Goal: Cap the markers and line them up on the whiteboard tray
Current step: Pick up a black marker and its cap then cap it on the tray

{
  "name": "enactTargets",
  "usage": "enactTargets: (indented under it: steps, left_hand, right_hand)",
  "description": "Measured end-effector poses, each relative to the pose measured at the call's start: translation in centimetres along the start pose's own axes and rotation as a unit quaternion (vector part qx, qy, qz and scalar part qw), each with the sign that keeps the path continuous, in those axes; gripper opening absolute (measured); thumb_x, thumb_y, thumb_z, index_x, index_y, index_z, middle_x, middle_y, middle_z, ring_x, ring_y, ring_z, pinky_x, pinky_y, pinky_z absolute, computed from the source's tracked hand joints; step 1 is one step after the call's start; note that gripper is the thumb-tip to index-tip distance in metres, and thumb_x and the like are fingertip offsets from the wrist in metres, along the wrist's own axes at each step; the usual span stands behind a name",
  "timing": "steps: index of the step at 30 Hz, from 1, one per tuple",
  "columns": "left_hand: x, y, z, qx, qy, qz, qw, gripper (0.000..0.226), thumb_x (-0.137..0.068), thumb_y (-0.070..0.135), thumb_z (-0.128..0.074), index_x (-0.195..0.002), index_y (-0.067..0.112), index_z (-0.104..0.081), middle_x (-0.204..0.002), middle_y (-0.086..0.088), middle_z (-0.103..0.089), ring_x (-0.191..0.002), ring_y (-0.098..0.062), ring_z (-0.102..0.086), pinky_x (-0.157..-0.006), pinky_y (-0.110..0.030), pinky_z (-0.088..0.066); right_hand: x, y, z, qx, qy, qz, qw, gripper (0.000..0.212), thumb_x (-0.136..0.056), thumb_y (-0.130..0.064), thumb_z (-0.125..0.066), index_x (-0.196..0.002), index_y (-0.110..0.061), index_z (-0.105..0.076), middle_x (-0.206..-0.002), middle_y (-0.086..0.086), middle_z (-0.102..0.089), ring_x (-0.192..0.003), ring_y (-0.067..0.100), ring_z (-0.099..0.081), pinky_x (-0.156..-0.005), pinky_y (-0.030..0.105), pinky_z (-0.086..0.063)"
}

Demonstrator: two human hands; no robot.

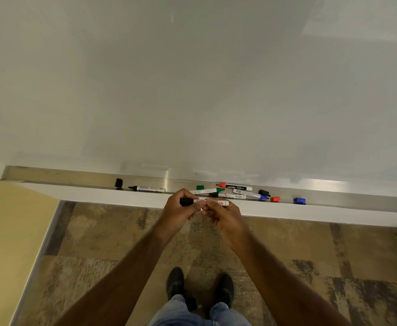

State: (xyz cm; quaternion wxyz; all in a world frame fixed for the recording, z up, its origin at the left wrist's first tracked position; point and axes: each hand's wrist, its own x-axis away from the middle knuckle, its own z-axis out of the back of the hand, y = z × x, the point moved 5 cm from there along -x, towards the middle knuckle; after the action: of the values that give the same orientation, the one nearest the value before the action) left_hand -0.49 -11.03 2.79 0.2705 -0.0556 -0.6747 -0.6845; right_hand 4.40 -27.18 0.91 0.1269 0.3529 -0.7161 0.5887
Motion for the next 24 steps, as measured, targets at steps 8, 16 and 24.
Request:
enactTargets:
  steps: [8, 16, 24]
  left_hand:
    - [-0.6, 0.0, 0.7, -0.015, 0.006, -0.023, 1.0, 0.021, -0.092, 0.027, -0.081, -0.1, 0.013, -0.067, -0.093, -0.011, -0.073, -0.079, -0.015, -0.066, -0.07, -0.029, -0.057]
    - [-2.2, -1.2, 1.9, 0.019, -0.035, 0.032, 0.999, 0.018, -0.102, 0.02, -0.068, -0.114, 0.007, -0.066, -0.087, -0.008, -0.072, -0.078, -0.021, -0.062, -0.067, -0.031, -0.053]
    - [-6.6, -3.5, 8.4, -0.038, 0.077, 0.071, 0.994, 0.015, -0.104, 0.019, -0.064, -0.115, 0.008, -0.064, -0.098, -0.009, -0.072, -0.087, -0.023, -0.061, -0.063, -0.028, -0.049]
  right_hand:
    - [-0.4, -0.4, -0.6, -0.026, -0.033, 0.004, 0.999, 0.016, -0.101, -0.01, -0.065, -0.103, -0.003, -0.079, -0.094, 0.016, -0.08, -0.085, 0.023, -0.077, -0.073, 0.027, -0.06]
    - [-0.7, 0.3, -1.0, -0.03, -0.016, -0.028, 0.999, 0.027, -0.103, -0.022, -0.063, -0.123, -0.004, -0.069, -0.11, 0.013, -0.08, -0.096, 0.022, -0.078, -0.078, 0.031, -0.06]
    - [-0.2, 2.9, 0.8, 0.018, 0.0, -0.065, 0.998, 0.023, -0.103, -0.019, -0.062, -0.124, -0.01, -0.066, -0.11, 0.013, -0.08, -0.098, 0.025, -0.078, -0.075, 0.028, -0.061]
